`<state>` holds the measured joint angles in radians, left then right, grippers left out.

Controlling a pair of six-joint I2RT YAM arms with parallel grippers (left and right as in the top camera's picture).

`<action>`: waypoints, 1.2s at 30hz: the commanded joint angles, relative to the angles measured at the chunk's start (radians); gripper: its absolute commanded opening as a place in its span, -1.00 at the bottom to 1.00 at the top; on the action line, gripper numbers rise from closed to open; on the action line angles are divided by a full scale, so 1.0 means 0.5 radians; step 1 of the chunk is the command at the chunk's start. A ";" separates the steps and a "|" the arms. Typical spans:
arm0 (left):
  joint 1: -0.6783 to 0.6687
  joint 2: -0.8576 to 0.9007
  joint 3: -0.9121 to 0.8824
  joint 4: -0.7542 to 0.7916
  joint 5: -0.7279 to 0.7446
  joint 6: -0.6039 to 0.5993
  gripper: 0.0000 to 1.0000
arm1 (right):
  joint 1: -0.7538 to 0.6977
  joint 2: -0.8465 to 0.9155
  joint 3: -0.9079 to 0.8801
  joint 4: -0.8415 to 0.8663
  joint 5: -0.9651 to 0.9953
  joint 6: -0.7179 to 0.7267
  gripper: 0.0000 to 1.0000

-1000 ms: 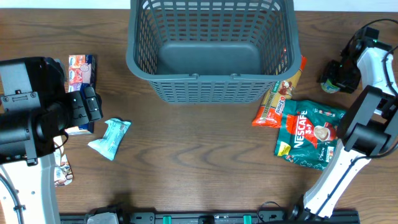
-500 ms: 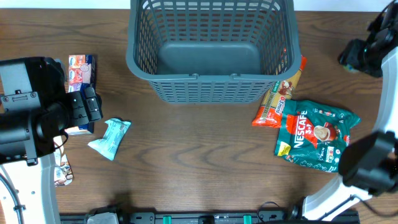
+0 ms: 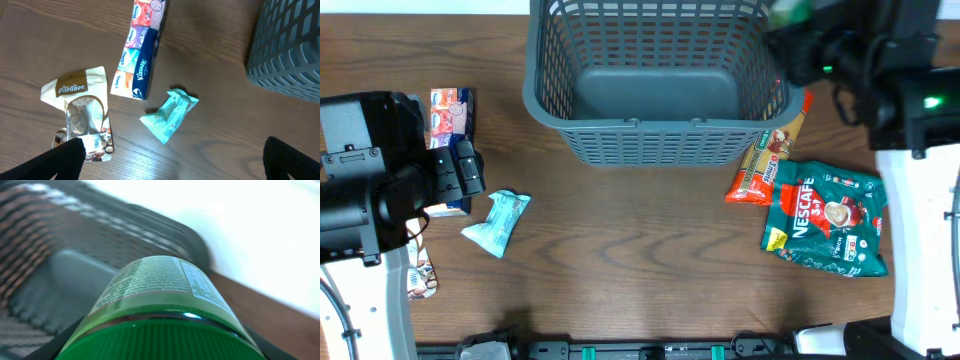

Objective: Pack container
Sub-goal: 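Carry the jar left and release it into the grey basket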

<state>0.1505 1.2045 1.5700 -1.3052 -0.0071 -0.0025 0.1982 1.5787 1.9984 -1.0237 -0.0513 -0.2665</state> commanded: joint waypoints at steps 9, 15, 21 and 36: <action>0.011 0.008 0.043 -0.023 -0.002 0.019 0.97 | 0.155 0.512 0.024 0.081 -0.436 -0.592 -0.98; 0.011 0.008 0.043 -0.033 -0.002 0.018 0.97 | 0.151 0.902 0.024 0.027 -0.116 -0.555 -0.98; 0.011 0.008 0.043 -0.053 -0.002 0.018 0.97 | 0.150 1.123 0.024 -0.100 -0.098 -0.561 -0.98; 0.011 0.008 0.043 -0.053 -0.002 0.018 0.97 | 0.145 1.167 0.024 -0.204 -0.108 -0.562 0.93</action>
<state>0.1505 1.2045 1.5700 -1.3281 -0.0071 -0.0021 0.2726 2.1693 1.9976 -1.1213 -0.1005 -0.5419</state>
